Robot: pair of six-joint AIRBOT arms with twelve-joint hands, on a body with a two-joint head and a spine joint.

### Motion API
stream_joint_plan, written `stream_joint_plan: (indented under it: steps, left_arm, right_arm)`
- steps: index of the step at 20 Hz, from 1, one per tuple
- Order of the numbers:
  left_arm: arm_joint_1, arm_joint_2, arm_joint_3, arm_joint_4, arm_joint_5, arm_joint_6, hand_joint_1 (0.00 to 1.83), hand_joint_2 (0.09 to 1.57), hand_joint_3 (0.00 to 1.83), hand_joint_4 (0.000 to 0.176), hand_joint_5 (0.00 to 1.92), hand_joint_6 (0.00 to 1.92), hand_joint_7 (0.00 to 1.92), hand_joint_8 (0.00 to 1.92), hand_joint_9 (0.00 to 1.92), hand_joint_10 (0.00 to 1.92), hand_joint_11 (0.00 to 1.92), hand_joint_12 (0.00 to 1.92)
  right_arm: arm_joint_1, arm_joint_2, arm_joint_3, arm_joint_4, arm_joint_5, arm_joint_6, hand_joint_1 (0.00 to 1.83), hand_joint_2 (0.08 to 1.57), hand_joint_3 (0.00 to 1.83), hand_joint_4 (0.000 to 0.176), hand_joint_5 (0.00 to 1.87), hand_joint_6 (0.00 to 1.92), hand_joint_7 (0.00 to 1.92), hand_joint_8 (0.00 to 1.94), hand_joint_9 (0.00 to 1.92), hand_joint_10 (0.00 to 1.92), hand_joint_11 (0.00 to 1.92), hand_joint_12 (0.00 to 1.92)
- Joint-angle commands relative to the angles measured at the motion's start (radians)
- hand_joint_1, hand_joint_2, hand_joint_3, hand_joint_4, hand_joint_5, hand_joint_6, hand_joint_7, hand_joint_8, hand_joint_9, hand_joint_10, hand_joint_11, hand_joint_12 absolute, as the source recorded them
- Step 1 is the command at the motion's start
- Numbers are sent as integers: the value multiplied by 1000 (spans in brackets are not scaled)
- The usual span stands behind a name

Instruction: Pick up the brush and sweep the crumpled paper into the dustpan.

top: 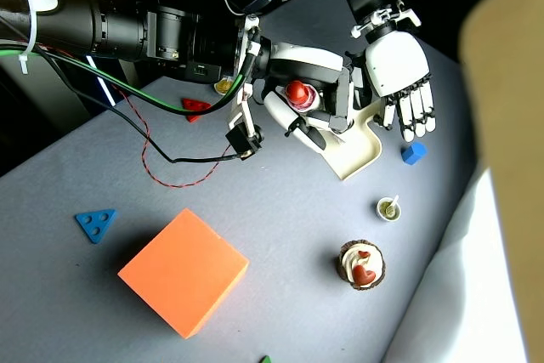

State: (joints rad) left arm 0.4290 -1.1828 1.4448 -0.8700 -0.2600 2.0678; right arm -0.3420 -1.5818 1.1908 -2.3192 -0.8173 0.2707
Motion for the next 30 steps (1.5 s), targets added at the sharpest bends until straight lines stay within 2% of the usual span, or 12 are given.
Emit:
stream_joint_plan:
  steps: [1, 8, 10, 13, 14, 17, 20, 25, 26, 28, 29, 30]
  left_arm:
    - [-8, 5, 3, 24, -91, 6, 1057, 1130, 0, 42, 956, 1018, 355, 1, 253, 0, 219, 14]
    - [-10, 6, 3, 27, -91, 6, 1014, 1157, 3, 96, 899, 1108, 322, 0, 222, 0, 178, 3]
    - [-12, 5, 3, 27, -91, 6, 1041, 1145, 0, 57, 928, 1064, 319, 0, 225, 1, 203, 14]
    - [-15, 5, 2, 27, -91, 6, 1044, 1129, 0, 78, 959, 1015, 346, 5, 240, 2, 178, 2]
    - [-16, 4, 2, 26, -91, 6, 1073, 1115, 0, 30, 991, 963, 365, 6, 252, 4, 201, 12]
    - [-16, 4, 2, 26, -92, 6, 1060, 1117, 1, 59, 982, 975, 344, 1, 238, 1, 199, 9]
    - [-16, 4, 1, 26, -92, 6, 1092, 1107, 0, 0, 1009, 934, 362, 5, 270, 8, 220, 17]
    - [-16, 4, -3, 25, -96, 6, 1069, 1110, 1, 49, 997, 951, 340, 0, 246, 0, 208, 7]
    - [-16, 5, -3, 25, -96, 6, 1089, 1097, 0, 21, 1029, 900, 364, 5, 281, 8, 248, 23]
    - [-16, 5, -4, 24, -98, 6, 1058, 1112, 0, 73, 991, 961, 343, 2, 265, 2, 242, 18]
    - [-16, 5, -4, 23, -99, 6, 1083, 1105, 0, 23, 1007, 935, 343, 1, 255, 2, 224, 9]
    - [-16, 5, -4, 23, -100, 6, 1076, 1101, 0, 46, 1014, 923, 329, 0, 233, 1, 209, 4]
  right_arm:
    - [3, 11, 0, -87, -98, -12, 1576, 1205, 1, 114, 942, 1921, 1109, 1941, 1278, 1921, 1412, 1921]
    - [9, 52, -30, -86, -128, 48, 1604, 1194, 1, 119, 961, 1921, 1129, 1941, 1302, 1921, 1427, 1921]
    - [14, 64, -41, -86, -137, 65, 1600, 1193, 1, 122, 960, 1921, 1108, 1941, 1289, 1921, 1417, 1921]
    - [24, 110, -82, -86, -137, 110, 1573, 1194, 1, 127, 952, 1921, 1106, 1941, 1290, 1921, 1420, 1921]
    - [28, 127, -96, -86, -137, 122, 1584, 1191, 0, 130, 930, 1921, 1094, 1941, 1278, 1921, 1418, 1921]
    - [37, 208, -155, -86, -102, 163, 1586, 1193, 1, 134, 962, 1921, 1134, 1941, 1312, 1921, 1430, 1921]
    - [39, 291, -211, -96, -65, 214, 1590, 1179, 0, 131, 998, 1921, 1131, 1941, 1306, 1921, 1426, 1921]
    - [38, 446, -302, -30, -5, 290, 1612, 1192, 1, 121, 974, 1921, 1123, 1941, 1301, 1921, 1423, 1921]
    - [38, 472, -317, -8, -4, 290, 1604, 1186, 0, 120, 978, 1921, 1127, 1941, 1300, 1921, 1418, 1921]
    - [38, 521, -345, -11, -8, 290, 1621, 1196, 2, 118, 978, 1921, 1122, 1941, 1293, 1921, 1417, 1921]
    - [20, 542, -357, -21, -17, 290, 1624, 1188, 0, 118, 980, 1921, 1115, 1941, 1291, 1921, 1417, 1921]
    - [7, 552, -364, -35, -25, 290, 1613, 1187, 0, 118, 981, 1921, 1116, 1941, 1295, 1921, 1416, 1921]
